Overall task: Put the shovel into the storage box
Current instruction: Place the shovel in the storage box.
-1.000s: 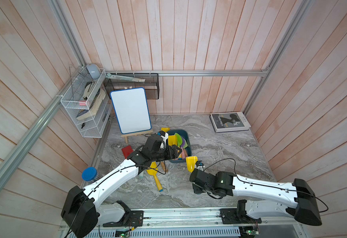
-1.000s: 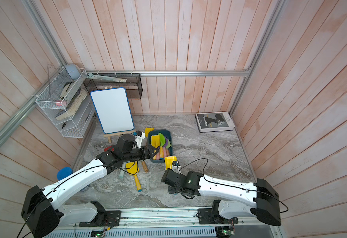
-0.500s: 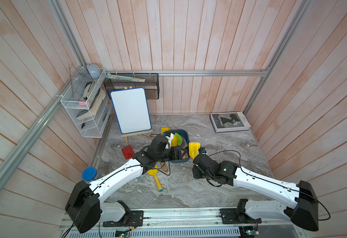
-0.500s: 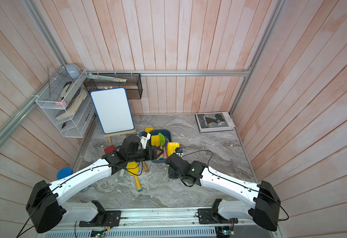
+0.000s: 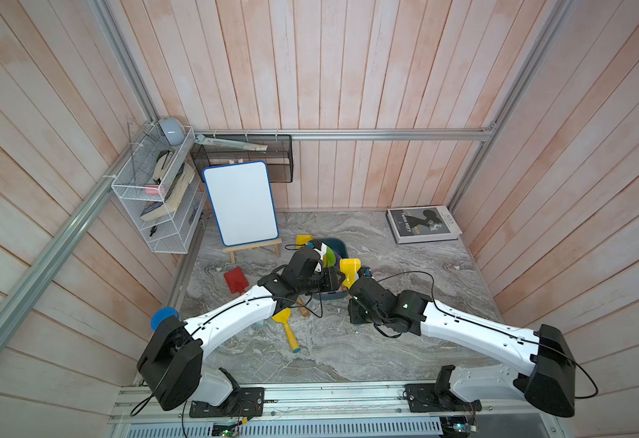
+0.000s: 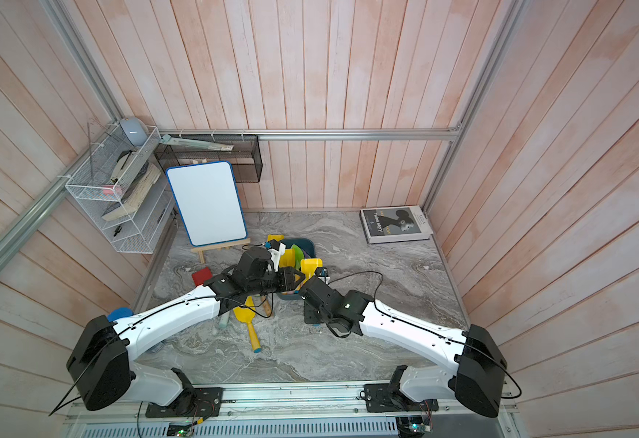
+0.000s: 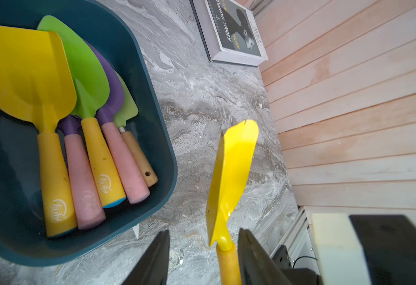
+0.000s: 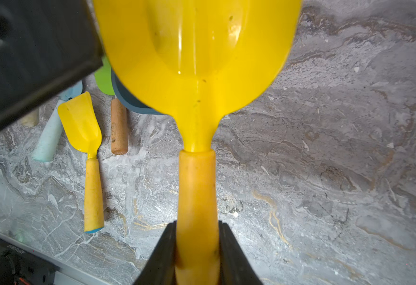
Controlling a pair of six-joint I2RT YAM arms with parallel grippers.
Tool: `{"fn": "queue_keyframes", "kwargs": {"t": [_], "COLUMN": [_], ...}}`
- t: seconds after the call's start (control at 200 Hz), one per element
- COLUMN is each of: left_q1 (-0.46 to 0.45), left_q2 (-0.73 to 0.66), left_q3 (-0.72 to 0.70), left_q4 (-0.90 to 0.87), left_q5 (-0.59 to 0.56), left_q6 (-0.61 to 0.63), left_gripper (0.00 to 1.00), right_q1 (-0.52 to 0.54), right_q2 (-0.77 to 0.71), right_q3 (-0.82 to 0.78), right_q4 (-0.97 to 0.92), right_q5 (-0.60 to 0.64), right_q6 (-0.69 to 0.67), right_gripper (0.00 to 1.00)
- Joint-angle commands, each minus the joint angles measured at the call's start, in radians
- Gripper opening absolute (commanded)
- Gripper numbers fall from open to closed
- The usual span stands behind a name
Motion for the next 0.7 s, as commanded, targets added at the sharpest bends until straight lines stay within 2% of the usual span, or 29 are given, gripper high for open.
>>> {"fn": "queue_keyframes", "kwargs": {"t": [0.0, 0.45, 0.695], "left_q1": [-0.007, -0.017, -0.021], "left_q2": [0.017, 0.079, 0.098], "left_q3": [0.038, 0.086, 0.101], "left_q4": [0.014, -0.01, -0.024], "left_q5": [-0.061, -0.107, -0.127], "left_q6": [0.02, 0.044, 0.05], "left_gripper": [0.43, 0.32, 0.18], "right_q1": [-0.006, -0.005, -0.005], "right_q2": [0.012, 0.027, 0.032], "right_q3": [0.03, 0.042, 0.042], "right_q4": [0.016, 0.028, 0.03], "right_q5": [-0.003, -0.019, -0.022], "right_q6": [-0.013, -0.017, -0.019], "right_gripper": [0.0, 0.0, 0.0]}}
